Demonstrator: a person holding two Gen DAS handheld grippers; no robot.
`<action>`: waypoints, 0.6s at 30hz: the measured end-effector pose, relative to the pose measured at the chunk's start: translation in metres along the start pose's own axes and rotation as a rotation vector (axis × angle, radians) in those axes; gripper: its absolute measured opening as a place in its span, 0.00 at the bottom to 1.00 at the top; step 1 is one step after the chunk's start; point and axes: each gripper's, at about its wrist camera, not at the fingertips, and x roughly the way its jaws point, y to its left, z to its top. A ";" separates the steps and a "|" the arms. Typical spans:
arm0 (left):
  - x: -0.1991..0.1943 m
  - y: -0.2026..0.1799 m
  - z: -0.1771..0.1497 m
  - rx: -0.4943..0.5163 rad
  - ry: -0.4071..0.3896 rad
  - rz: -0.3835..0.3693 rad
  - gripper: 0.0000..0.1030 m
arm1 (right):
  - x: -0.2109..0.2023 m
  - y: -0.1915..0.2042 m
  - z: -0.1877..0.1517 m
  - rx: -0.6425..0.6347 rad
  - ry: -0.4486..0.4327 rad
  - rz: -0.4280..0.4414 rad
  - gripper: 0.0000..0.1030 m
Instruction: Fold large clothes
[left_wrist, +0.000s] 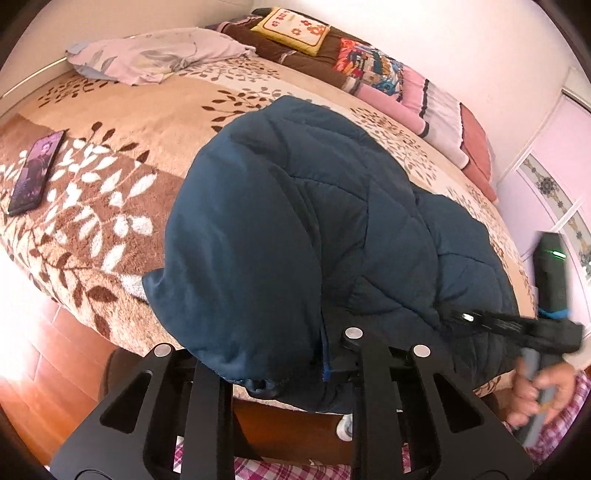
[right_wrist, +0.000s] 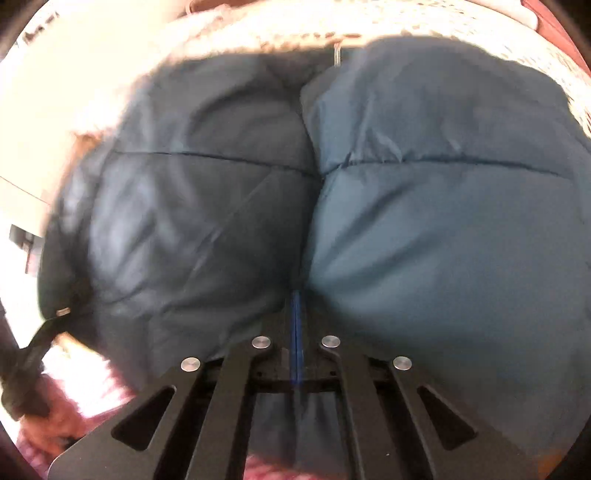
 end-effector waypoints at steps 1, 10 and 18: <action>-0.003 -0.001 -0.001 0.005 -0.005 0.001 0.20 | -0.012 0.002 -0.005 -0.022 -0.016 0.010 0.01; -0.015 -0.019 0.003 0.055 -0.032 0.006 0.20 | 0.006 -0.006 -0.076 -0.058 0.119 0.020 0.03; -0.041 -0.060 0.011 0.215 -0.116 0.042 0.19 | 0.018 -0.019 -0.066 -0.032 0.142 0.072 0.02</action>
